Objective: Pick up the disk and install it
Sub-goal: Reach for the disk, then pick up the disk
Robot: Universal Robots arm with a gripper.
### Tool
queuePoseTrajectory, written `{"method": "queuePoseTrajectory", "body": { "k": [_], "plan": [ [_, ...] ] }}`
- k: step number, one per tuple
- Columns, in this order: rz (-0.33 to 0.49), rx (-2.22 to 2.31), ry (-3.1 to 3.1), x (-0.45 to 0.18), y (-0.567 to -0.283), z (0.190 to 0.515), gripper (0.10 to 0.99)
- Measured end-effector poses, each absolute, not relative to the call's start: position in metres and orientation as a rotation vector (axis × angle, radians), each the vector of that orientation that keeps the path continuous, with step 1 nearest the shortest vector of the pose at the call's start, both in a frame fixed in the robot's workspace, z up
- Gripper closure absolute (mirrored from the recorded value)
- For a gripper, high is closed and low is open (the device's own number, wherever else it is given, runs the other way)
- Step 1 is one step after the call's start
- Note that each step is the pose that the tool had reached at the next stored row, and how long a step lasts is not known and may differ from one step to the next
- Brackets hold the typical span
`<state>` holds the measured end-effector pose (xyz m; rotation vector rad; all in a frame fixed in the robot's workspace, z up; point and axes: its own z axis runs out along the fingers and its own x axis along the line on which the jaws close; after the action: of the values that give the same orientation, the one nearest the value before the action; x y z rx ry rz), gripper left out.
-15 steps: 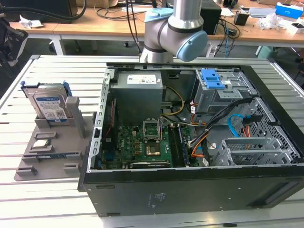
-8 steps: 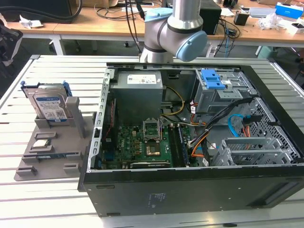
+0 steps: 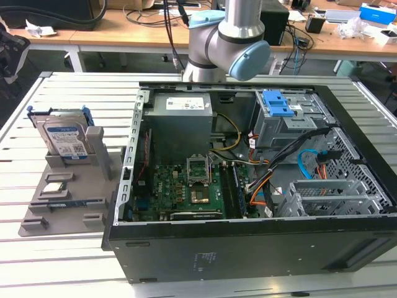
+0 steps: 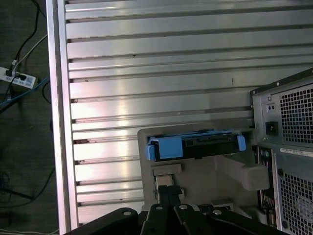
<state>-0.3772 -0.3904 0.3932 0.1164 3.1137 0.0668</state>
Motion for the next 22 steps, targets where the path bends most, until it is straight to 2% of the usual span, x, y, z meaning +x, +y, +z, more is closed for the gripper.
{"method": "queuePoseTrajectory", "body": {
  "k": [12, 22],
  "plan": [
    [0.067, 0.111, 3.114, -0.3775, -0.3904, 0.3932, 0.98],
    [0.071, -0.204, 3.114, -0.3775, -0.3904, 0.3932, 0.98]
  ]
}}
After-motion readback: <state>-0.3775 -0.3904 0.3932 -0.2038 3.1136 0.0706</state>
